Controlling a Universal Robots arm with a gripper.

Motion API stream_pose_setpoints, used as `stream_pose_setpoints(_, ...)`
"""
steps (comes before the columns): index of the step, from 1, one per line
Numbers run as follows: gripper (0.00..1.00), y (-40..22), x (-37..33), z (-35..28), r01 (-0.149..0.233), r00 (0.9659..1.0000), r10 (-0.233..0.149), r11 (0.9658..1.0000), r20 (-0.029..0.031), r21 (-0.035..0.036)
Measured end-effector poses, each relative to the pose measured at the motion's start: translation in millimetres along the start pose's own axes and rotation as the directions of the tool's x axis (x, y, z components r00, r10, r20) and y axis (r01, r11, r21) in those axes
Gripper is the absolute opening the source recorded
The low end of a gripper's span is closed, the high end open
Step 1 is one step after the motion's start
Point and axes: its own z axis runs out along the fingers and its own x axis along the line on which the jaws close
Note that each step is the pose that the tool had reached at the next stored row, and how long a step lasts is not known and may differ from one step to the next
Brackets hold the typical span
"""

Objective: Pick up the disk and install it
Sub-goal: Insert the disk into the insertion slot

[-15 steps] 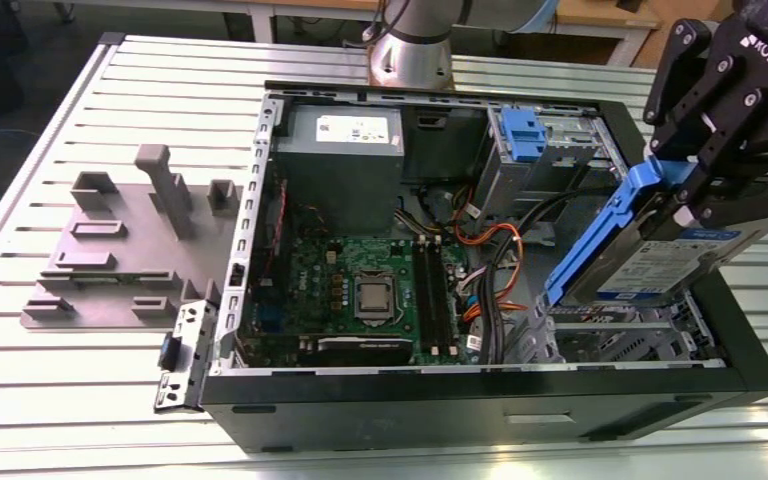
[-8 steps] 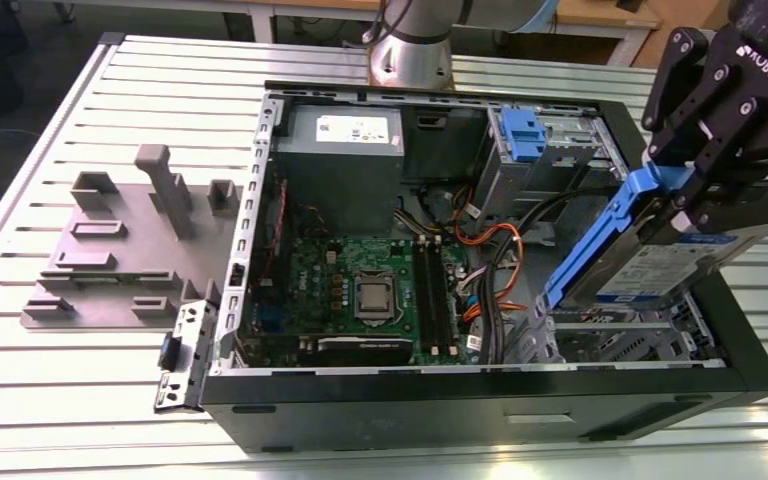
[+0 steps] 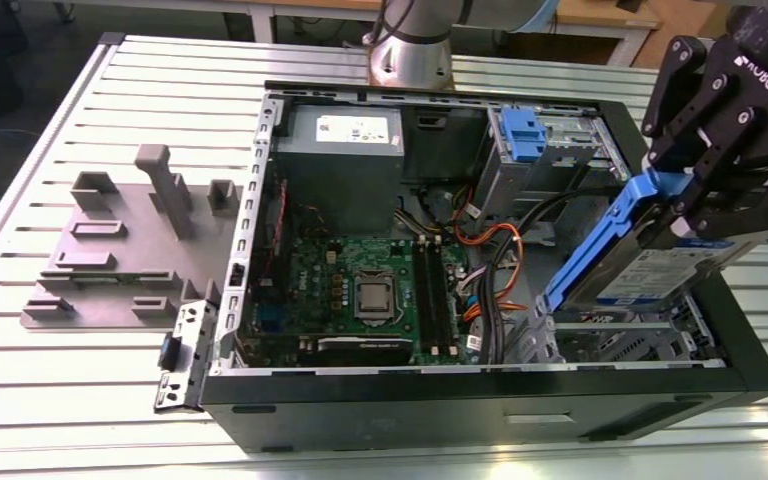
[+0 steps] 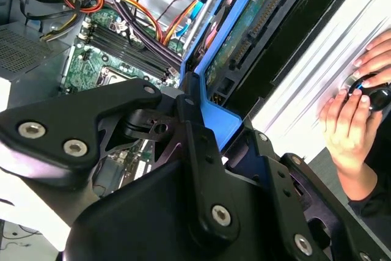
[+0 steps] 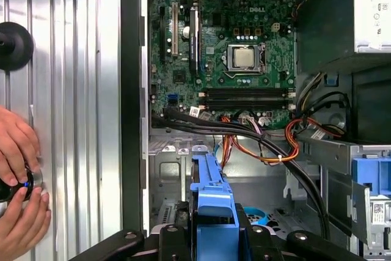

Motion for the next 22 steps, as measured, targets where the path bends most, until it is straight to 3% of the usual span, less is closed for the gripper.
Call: stream_pose_setpoints(22,0.36,-0.2,3.5,8.1,0.0,1.0,0.0,1.0,-0.0001,0.0)
